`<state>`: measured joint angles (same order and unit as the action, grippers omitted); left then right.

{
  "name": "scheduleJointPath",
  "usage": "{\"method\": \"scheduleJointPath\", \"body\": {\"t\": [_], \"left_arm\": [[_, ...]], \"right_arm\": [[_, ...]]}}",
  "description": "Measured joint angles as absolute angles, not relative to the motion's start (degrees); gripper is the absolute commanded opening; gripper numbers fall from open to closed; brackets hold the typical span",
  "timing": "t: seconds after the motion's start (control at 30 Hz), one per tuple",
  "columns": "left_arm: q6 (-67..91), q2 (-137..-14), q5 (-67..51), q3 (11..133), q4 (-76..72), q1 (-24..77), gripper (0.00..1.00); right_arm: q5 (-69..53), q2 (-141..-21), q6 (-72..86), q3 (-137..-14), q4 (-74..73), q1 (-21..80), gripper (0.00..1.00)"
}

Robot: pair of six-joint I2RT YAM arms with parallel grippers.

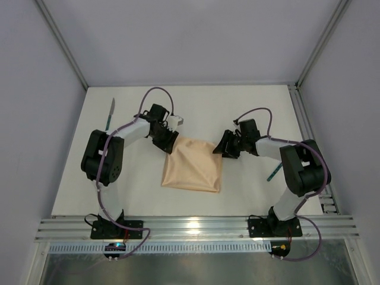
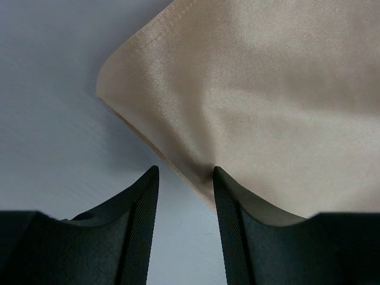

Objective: Fold the napkin into a case and place the utensils inside
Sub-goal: Turn over the upper triangle folded napkin at the center of the board.

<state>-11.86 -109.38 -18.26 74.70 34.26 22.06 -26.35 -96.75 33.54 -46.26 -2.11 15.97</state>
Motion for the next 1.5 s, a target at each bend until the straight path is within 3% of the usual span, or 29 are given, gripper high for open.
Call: {"method": "scheduleJointPath", "body": {"t": [0.13, 0.5, 0.7, 0.77, 0.93, 1.1, 1.2, 1.43, 1.5], "left_arm": [[-11.92, -110.65, -17.47, 74.78, 34.02, 22.11, 0.36], [-12.45, -111.13, -15.68, 74.83, 32.93, 22.11, 0.12], [-12.69, -111.26, -15.49, 74.83, 32.38, 22.09, 0.06], [-12.69, -111.26, -15.49, 74.83, 32.36, 22.09, 0.06], [-12.71, -111.26, -15.49, 74.83, 32.32, 22.09, 0.06], [-12.71, -111.26, -15.49, 74.83, 32.16, 22.09, 0.06], [-12.71, -111.26, -15.51, 74.81, 31.97, 22.11, 0.06], [-12.73, -111.26, -15.51, 74.81, 31.86, 22.11, 0.08], [-12.8, -111.26, -15.49, 74.81, 31.75, 22.11, 0.13]], "right_arm": [[-28.58, -101.38, 35.86, -48.4, 3.44, 16.01, 0.42], [-27.49, -103.9, 37.43, -49.84, 11.97, 16.25, 0.35], [-26.48, -104.01, 37.21, -51.92, 14.83, 18.13, 0.08], [-26.33, -104.31, 37.15, -53.78, 15.16, 18.9, 0.04], [-23.53, -104.38, 35.68, -54.83, 14.63, 21.69, 0.04], [-16.45, -102.65, 30.87, -54.81, 10.13, 29.47, 0.13], [-13.04, -100.86, 29.26, -54.76, 8.19, 32.29, 0.13], [-6.66, -100.73, 27.73, -56.62, 3.11, 27.59, 0.13], [-5.58, -101.54, 27.55, -57.28, 2.42, 26.2, 0.23]]}}
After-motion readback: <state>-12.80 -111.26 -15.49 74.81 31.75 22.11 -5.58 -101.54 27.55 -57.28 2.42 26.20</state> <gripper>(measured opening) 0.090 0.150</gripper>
